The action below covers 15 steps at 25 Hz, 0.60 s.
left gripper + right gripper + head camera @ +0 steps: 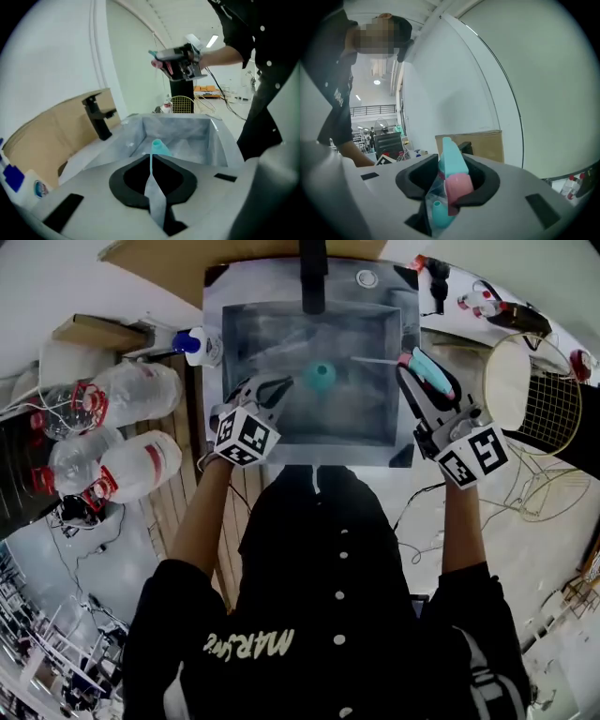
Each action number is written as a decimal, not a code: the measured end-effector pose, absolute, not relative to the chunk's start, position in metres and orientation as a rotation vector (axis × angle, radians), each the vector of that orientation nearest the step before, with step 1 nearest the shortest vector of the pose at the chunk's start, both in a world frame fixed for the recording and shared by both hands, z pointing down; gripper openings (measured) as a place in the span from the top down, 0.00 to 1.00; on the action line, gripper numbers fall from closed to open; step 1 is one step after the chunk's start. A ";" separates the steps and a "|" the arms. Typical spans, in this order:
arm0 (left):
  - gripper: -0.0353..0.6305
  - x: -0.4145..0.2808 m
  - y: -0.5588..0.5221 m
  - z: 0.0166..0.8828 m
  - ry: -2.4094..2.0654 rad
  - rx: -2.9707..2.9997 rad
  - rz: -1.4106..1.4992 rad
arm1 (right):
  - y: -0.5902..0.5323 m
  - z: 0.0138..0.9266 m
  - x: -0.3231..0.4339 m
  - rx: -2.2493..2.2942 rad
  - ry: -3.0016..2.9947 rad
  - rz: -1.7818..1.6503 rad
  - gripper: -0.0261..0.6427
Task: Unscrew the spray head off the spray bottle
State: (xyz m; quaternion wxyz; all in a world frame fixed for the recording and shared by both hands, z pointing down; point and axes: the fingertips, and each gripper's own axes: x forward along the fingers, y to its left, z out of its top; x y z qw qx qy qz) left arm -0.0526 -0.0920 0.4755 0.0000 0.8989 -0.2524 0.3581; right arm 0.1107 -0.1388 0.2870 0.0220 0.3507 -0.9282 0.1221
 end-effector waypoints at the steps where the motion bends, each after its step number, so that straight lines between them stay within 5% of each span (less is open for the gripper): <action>1: 0.90 -0.055 -0.091 0.461 -0.844 2.822 1.078 | -0.137 0.284 0.111 1.108 -2.867 0.363 0.74; 15: 0.91 -0.118 -0.084 0.287 -1.372 2.646 0.408 | -0.111 0.236 0.141 1.374 -2.737 0.141 0.74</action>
